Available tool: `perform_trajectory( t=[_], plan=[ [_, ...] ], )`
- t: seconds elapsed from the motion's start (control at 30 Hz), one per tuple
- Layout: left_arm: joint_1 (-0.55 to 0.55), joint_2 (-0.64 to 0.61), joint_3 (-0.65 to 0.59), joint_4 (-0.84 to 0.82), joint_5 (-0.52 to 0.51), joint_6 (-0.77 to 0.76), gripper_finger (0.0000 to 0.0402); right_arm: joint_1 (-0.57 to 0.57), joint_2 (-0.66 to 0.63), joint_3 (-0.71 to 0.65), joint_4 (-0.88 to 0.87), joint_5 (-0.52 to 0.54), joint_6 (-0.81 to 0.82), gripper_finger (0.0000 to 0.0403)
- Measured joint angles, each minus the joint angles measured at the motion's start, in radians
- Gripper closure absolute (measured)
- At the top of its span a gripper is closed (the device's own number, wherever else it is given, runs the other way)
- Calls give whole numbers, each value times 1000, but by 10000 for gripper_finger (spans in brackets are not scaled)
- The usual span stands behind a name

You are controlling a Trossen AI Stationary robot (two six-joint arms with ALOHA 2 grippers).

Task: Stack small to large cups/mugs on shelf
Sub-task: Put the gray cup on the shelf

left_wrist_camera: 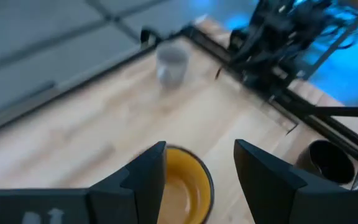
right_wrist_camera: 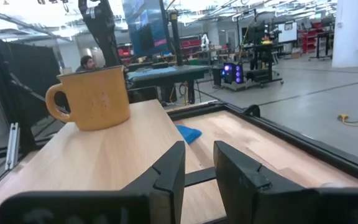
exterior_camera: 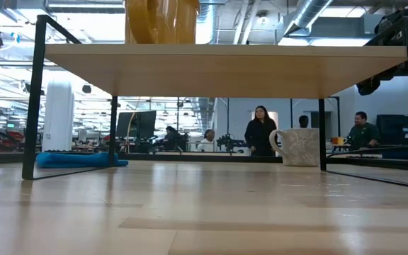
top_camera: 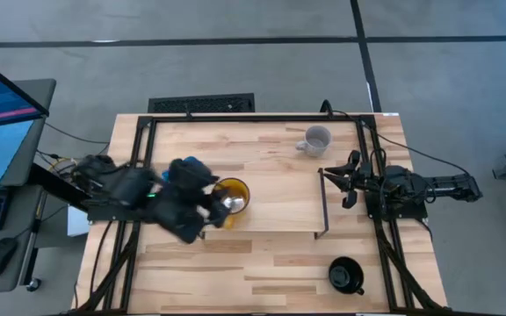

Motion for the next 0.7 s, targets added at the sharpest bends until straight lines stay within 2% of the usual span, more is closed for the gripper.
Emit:
perform_trajectory(
  t=[0.07,0.2,0.27,0.37,0.47,0.57,0.7],
  plan=[
    [-32,-21,0,0,-49,62,223,0,0,0,0,0,-6,296],
    [-86,-47,-2,1,-67,213,223,0,0,0,24,1,-8,296],
    [-108,-63,-24,1,-85,299,223,0,0,0,71,2,-8,296],
    [-134,-107,-94,1,-130,350,223,0,0,0,166,7,-9,296],
    [-166,-205,-209,1,-144,340,223,0,0,0,237,24,-9,296],
    [-218,-335,-367,16,-169,264,223,0,0,1,254,27,-9,296],
    [-289,-529,-625,181,-190,234,223,0,0,5,244,27,-9,296]
  ],
)
